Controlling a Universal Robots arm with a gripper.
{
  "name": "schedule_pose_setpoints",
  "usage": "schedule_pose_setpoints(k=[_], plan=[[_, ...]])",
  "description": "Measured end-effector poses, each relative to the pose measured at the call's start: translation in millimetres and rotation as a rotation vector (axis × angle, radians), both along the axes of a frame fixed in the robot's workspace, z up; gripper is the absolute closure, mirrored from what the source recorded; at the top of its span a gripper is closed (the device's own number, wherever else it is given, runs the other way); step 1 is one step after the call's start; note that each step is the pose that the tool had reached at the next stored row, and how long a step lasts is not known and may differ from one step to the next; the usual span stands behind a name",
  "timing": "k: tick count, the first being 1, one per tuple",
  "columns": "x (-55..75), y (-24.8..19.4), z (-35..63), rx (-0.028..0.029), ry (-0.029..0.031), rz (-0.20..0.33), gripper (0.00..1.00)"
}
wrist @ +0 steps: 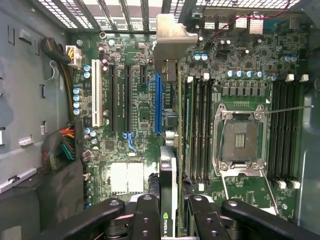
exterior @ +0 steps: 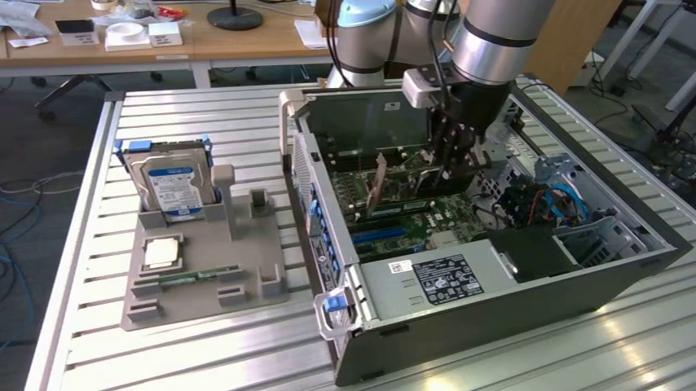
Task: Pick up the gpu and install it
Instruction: 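Insert the gpu into the slot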
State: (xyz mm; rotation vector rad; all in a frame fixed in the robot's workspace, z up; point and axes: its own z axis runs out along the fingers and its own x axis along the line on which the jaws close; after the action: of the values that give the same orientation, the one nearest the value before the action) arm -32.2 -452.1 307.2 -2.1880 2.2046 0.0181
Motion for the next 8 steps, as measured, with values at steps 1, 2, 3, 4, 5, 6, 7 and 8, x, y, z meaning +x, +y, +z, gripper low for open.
schedule_pose_setpoints(k=[1, 2, 3, 4, 5, 6, 7, 8], plan=[[-0.3, -0.1, -0.7, 0.0, 0.0001, 0.0, 0.73], [-0.4, -0.2, -0.9, -0.0002, 0.0001, 0.0, 0.73], [-0.4, -0.2, -0.9, -0.0004, 0.0001, 0.0, 0.73], [-0.5, -0.2, -0.9, -0.0003, 0.0002, 0.0, 0.73], [-0.5, -0.2, -1.0, -0.0002, 0.0001, 0.0, 0.73], [-0.5, -0.1, -1.1, -0.0001, 0.0, 0.0, 0.73], [-0.5, -0.1, -1.1, 0.0, 0.0, 0.0, 0.73], [-0.8, -0.1, -1.2, -0.0001, 0.0, 0.0, 0.73]])
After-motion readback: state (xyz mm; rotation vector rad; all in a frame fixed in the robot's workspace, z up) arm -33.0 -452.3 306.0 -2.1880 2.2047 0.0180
